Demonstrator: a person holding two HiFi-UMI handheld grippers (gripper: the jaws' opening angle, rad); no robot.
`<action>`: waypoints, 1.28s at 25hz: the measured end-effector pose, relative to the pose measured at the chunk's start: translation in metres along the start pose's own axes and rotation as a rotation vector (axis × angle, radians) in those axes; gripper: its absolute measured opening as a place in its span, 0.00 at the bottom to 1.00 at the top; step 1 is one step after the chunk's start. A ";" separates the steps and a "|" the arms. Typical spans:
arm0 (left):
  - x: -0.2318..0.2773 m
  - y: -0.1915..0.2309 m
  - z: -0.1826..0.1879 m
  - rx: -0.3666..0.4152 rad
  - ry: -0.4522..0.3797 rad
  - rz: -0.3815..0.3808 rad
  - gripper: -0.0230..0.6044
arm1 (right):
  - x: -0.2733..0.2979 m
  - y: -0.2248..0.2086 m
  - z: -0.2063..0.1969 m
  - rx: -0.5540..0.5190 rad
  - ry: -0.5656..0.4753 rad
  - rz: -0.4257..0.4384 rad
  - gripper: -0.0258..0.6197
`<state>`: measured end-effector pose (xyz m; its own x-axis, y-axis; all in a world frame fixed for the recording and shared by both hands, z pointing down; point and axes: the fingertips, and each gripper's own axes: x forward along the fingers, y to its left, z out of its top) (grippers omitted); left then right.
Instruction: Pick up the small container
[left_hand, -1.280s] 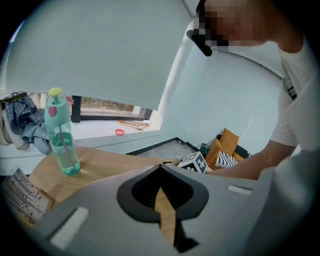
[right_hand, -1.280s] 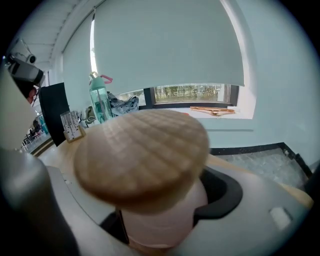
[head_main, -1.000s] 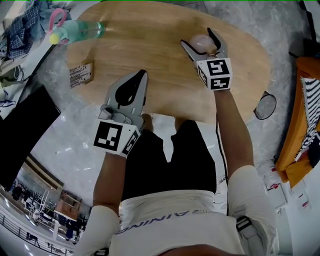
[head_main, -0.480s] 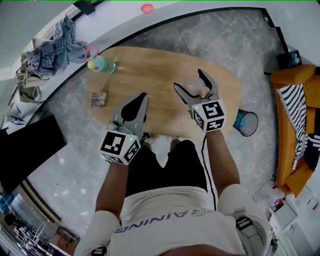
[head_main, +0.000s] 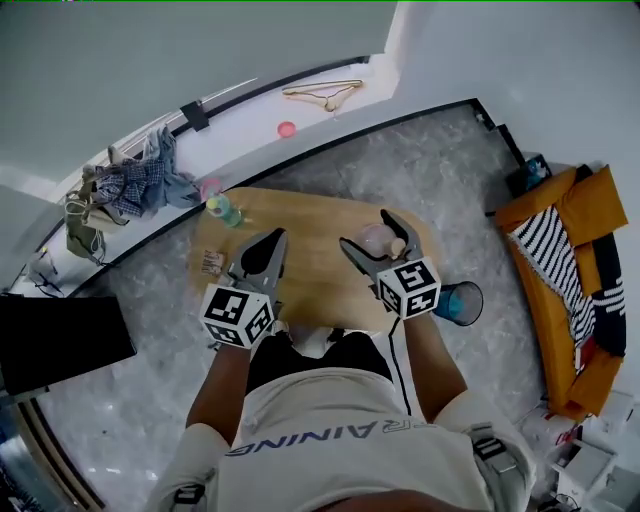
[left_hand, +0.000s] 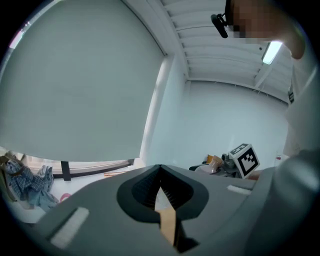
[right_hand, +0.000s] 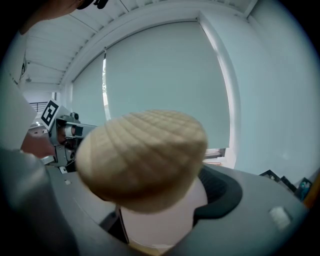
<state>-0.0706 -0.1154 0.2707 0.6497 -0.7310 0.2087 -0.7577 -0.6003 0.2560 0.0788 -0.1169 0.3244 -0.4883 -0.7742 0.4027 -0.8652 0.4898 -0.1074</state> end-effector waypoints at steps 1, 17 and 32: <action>-0.005 -0.004 0.011 0.009 -0.011 0.000 0.04 | -0.008 0.002 0.012 -0.004 -0.014 -0.001 0.72; -0.040 -0.067 0.124 0.126 -0.199 -0.062 0.04 | -0.107 0.032 0.138 -0.046 -0.223 0.040 0.72; -0.031 -0.079 0.123 0.130 -0.188 -0.087 0.04 | -0.113 0.041 0.145 -0.080 -0.235 0.050 0.72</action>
<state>-0.0389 -0.0850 0.1279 0.6991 -0.7150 0.0086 -0.7088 -0.6914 0.1395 0.0824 -0.0676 0.1423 -0.5517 -0.8153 0.1757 -0.8319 0.5530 -0.0464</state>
